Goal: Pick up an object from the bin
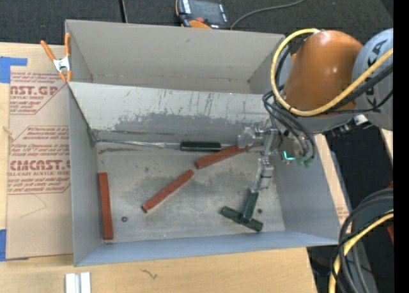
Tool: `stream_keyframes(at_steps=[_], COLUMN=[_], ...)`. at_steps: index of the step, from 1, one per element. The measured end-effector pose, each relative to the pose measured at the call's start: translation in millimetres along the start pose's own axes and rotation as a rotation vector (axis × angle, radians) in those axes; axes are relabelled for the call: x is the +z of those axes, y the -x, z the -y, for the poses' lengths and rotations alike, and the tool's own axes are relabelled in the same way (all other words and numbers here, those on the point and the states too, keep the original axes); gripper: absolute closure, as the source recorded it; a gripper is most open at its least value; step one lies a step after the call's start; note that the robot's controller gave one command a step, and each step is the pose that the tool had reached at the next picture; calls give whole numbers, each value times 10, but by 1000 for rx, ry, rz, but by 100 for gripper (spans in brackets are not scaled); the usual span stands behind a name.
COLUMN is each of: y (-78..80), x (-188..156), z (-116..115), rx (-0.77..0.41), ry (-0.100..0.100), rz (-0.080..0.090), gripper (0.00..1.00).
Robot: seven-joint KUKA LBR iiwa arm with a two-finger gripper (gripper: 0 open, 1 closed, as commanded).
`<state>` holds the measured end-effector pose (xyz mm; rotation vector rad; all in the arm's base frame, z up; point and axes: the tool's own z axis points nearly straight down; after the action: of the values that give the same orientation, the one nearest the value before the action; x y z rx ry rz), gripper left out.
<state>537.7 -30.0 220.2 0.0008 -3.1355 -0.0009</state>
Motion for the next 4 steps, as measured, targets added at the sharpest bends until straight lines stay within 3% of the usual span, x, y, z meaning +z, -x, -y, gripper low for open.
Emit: stream_keyframes(at_steps=[1, 2, 3, 4], y=[510, 388, 126, 98], x=[1529, 1188, 1046, 1519], z=[-607, -1508, -1538, -1714], rx=[-52, -210, -264, -425], ry=[1, 3, -1, -1], rz=[7, 11, 7, 4], gripper=[0, 0, 0, 0])
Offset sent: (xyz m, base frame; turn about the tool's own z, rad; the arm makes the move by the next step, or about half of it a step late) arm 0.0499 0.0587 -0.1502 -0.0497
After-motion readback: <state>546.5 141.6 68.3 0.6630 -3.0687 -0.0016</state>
